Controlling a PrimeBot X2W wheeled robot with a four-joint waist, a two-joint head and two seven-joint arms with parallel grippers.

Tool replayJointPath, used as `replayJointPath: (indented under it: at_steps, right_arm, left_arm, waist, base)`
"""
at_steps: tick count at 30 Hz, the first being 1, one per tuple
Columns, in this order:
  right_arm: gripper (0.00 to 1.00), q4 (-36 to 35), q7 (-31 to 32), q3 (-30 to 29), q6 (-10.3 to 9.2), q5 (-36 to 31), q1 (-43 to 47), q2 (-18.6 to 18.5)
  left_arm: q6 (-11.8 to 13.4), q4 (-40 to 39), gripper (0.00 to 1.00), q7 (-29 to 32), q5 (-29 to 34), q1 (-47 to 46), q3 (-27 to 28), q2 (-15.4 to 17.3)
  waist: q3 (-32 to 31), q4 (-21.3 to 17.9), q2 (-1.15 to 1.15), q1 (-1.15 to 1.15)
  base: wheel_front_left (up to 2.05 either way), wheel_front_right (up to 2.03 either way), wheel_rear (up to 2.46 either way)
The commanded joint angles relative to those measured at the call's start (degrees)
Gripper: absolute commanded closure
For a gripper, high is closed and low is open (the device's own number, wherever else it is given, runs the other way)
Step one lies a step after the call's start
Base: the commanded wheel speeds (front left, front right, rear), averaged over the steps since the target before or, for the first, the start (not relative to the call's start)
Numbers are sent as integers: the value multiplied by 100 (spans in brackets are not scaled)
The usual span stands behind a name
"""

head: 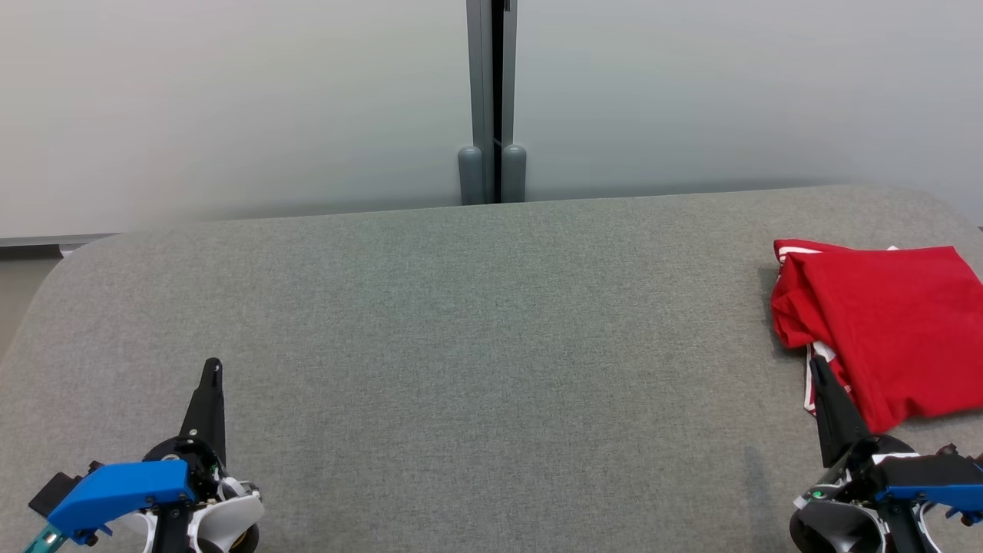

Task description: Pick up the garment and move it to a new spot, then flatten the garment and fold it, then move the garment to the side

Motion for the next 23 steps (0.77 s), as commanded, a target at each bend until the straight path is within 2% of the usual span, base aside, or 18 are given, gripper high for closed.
replayJointPath:
  at_steps: [1, 23]
  right_arm:
    - [100, 10, 26, -18, 2, -17, -78, 9]
    - [100, 9, 24, -24, 2, -16, -76, 14]
  left_arm:
    - [-25, -9, 100, 26, -10, -58, 21, -10]
    - [-26, -9, 100, 28, -7, -58, 24, -11]
  waist:
    - [0, 0, 0, 0]
    - [0, 0, 0, 0]
  base:
    - [0, 0, 0]
    - [0, 0, 0]
